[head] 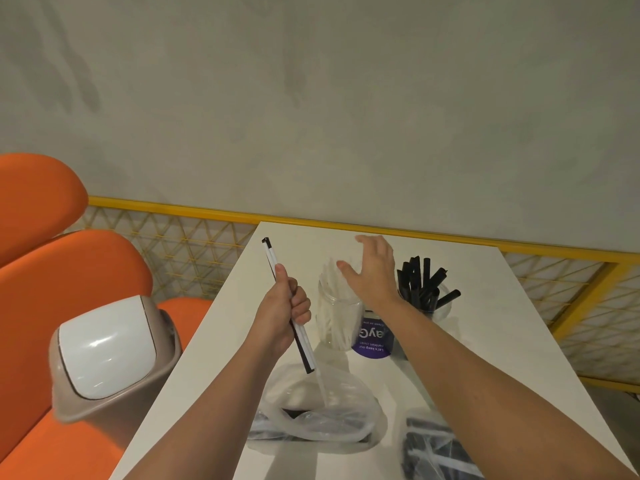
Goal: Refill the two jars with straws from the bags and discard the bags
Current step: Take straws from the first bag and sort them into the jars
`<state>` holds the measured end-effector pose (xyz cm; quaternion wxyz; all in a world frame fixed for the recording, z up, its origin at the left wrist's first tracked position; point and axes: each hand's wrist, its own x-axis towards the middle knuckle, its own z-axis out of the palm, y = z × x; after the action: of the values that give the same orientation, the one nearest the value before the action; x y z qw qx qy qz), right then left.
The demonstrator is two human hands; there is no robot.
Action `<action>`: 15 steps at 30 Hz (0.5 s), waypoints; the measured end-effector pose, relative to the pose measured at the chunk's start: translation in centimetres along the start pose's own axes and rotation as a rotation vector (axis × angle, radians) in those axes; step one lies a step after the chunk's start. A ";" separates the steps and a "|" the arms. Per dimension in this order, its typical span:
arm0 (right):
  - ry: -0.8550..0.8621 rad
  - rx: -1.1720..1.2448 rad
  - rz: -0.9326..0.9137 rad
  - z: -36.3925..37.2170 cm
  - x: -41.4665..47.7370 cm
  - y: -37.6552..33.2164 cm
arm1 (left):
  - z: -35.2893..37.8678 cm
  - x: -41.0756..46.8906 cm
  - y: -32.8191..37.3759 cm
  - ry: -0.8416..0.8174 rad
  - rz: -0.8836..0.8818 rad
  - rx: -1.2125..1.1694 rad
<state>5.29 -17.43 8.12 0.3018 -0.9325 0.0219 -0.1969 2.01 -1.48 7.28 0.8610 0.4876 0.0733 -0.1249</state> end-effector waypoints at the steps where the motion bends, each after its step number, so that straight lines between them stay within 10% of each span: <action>1: 0.075 0.071 -0.047 -0.3 -0.4 -0.7 | 0.1 0.0 0.0 0.005 0.007 -0.033; 8: -0.519 0.362 0.092 -0.4 -5.4 -4.8 | 1.1 0.2 0.7 0.089 0.069 -0.082; 15: -0.740 0.566 0.213 -1.3 -6.1 -5.3 | 1.8 0.0 0.3 0.085 0.154 -0.051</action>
<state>-1.21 -12.84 9.92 0.5500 -0.8138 -0.0459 0.1822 2.12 -2.86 8.40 0.8763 0.4746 0.0750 -0.0355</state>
